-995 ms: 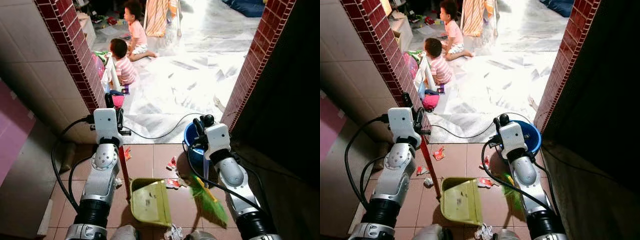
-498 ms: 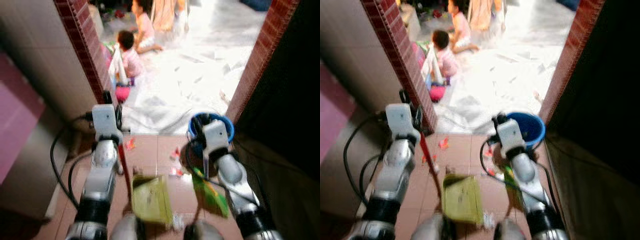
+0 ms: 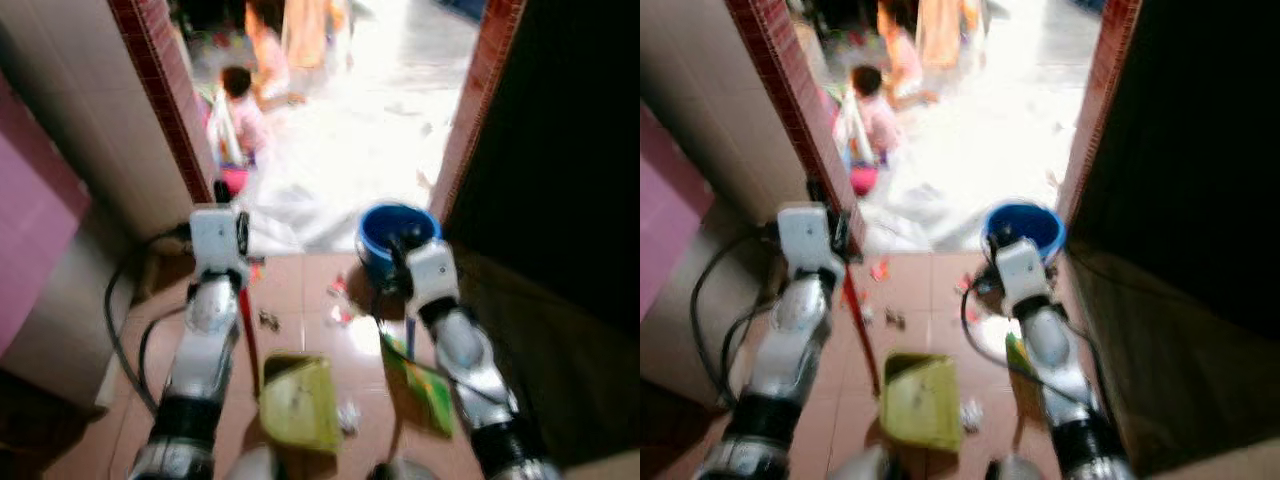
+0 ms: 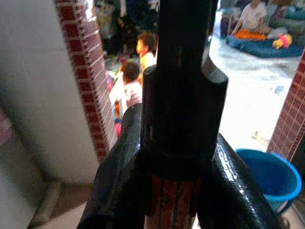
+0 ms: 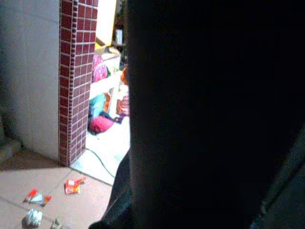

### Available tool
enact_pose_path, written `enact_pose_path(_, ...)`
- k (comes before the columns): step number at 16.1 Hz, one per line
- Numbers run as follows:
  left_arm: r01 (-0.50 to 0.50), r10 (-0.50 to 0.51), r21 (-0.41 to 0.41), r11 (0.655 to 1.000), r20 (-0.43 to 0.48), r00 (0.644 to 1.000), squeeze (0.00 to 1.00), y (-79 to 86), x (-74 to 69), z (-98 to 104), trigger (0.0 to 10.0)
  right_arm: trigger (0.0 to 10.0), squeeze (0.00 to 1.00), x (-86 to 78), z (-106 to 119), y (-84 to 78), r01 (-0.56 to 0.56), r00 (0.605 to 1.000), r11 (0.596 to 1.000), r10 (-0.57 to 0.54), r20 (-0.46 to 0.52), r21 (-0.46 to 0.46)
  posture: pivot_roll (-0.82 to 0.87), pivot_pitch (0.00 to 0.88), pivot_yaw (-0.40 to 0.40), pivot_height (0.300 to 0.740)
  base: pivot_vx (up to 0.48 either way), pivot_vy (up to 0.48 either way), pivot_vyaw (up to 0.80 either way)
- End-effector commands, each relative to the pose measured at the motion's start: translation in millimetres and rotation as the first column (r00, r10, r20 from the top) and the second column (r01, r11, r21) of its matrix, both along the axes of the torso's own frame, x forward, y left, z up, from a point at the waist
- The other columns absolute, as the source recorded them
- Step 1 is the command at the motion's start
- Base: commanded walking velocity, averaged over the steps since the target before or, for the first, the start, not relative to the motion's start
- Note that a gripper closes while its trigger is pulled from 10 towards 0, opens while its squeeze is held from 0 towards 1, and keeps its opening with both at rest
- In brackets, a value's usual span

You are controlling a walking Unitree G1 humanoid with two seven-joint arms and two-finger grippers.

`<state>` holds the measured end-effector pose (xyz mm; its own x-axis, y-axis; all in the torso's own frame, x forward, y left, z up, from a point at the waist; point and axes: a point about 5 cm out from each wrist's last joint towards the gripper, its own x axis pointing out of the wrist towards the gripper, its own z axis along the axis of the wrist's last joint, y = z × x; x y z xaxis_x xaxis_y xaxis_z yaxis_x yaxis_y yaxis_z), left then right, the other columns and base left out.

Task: Sweep floor

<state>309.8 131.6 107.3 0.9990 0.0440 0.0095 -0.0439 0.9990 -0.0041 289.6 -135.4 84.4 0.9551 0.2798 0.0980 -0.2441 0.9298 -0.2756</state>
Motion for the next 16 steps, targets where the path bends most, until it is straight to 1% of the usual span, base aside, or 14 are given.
enact_pose_path(1,-0.003,-0.003,0.052,0.999,0.116,0.993,0.00,5.4,2.9,20.3,10.0,10.0,0.00,3.5,1.3,-1.7,0.010,1.000,1.000,-0.010,-0.003,-0.014,-0.11,0.000,0.080,0.740,0.000,0.000,0.00)
enact_pose_path(2,0.000,-0.014,0.093,0.996,0.144,0.989,0.00,8.4,1.5,23.3,10.0,10.0,0.00,3.7,0.2,-3.1,0.017,1.000,1.000,-0.017,-0.010,-0.019,-0.11,0.000,0.080,0.740,0.000,0.000,0.00)
enact_pose_path(3,-0.004,-0.014,0.123,0.992,0.150,0.989,0.00,13.5,0.3,22.1,10.0,10.0,0.00,3.1,-2.3,-3.4,0.022,0.999,1.000,-0.022,-0.023,-0.021,-0.11,0.000,0.080,0.740,0.000,0.000,0.00)
enact_pose_path(5,-0.016,-0.004,0.144,0.989,0.137,0.991,0.00,18.7,-0.1,17.8,10.0,10.0,0.00,2.4,-4.8,-3.4,0.027,0.999,0.999,-0.028,-0.033,-0.026,-0.11,0.000,0.080,0.740,0.000,0.000,0.00)
enact_pose_path(6,-0.034,0.006,0.199,0.979,0.139,0.990,0.00,25.7,-1.3,14.4,10.0,10.0,0.00,2.1,-6.2,-3.6,0.030,0.999,0.999,-0.031,-0.041,-0.027,-0.11,0.000,0.080,0.740,0.000,0.000,0.00)
enact_pose_path(8,-0.030,0.004,0.212,0.977,0.121,0.993,0.00,28.7,-1.7,7.2,10.0,10.0,0.00,3.1,-7.4,-4.7,0.036,0.998,0.999,-0.037,-0.050,-0.026,-0.11,0.000,0.078,0.740,0.000,0.000,0.00)
enact_pose_path(9,-0.033,0.013,0.189,0.982,0.104,0.994,0.00,29.4,-1.9,0.9,10.0,10.0,0.00,4.0,-8.0,-5.3,0.042,0.998,0.999,-0.043,-0.056,-0.022,-0.11,0.000,0.078,0.740,0.000,0.000,0.00)
enact_pose_path(11,-0.053,0.046,0.135,0.989,0.055,0.997,0.00,27.6,-0.3,-11.8,10.0,10.0,0.00,6.1,-8.5,-7.2,0.073,0.994,0.997,-0.071,-0.080,0.018,-0.12,0.000,0.072,0.740,0.000,0.000,0.00)
enact_pose_path(12,-0.043,0.039,0.137,0.990,0.034,0.999,0.00,22.0,1.5,-19.6,10.0,10.0,0.00,7.9,-9.8,-10.1,0.111,0.988,0.992,-0.104,-0.111,0.061,-0.12,0.000,0.070,0.740,0.000,0.000,0.00)
enact_pose_path(13,-0.032,0.028,0.150,0.988,0.030,0.999,0.00,17.6,2.3,-23.0,10.0,10.0,0.00,8.9,-10.5,-12.5,0.138,0.983,0.987,-0.126,-0.131,0.088,-0.13,0.000,0.067,0.740,0.000,0.000,0.00)
enact_pose_path(15,-0.042,0.040,0.100,0.994,0.022,0.999,0.00,8.6,5.8,-30.0,10.0,10.0,0.00,12.4,-10.8,-18.4,0.206,0.968,0.968,-0.181,-0.172,0.146,-0.14,0.000,0.068,0.740,0.000,0.000,0.00)
enact_pose_path(16,-0.055,0.055,0.079,0.995,0.005,0.998,0.00,4.5,7.2,-34.6,10.0,10.0,0.00,14.7,-11.0,-21.3,0.249,0.957,0.951,-0.212,-0.200,0.183,-0.14,0.000,0.068,0.740,0.000,0.000,0.00)
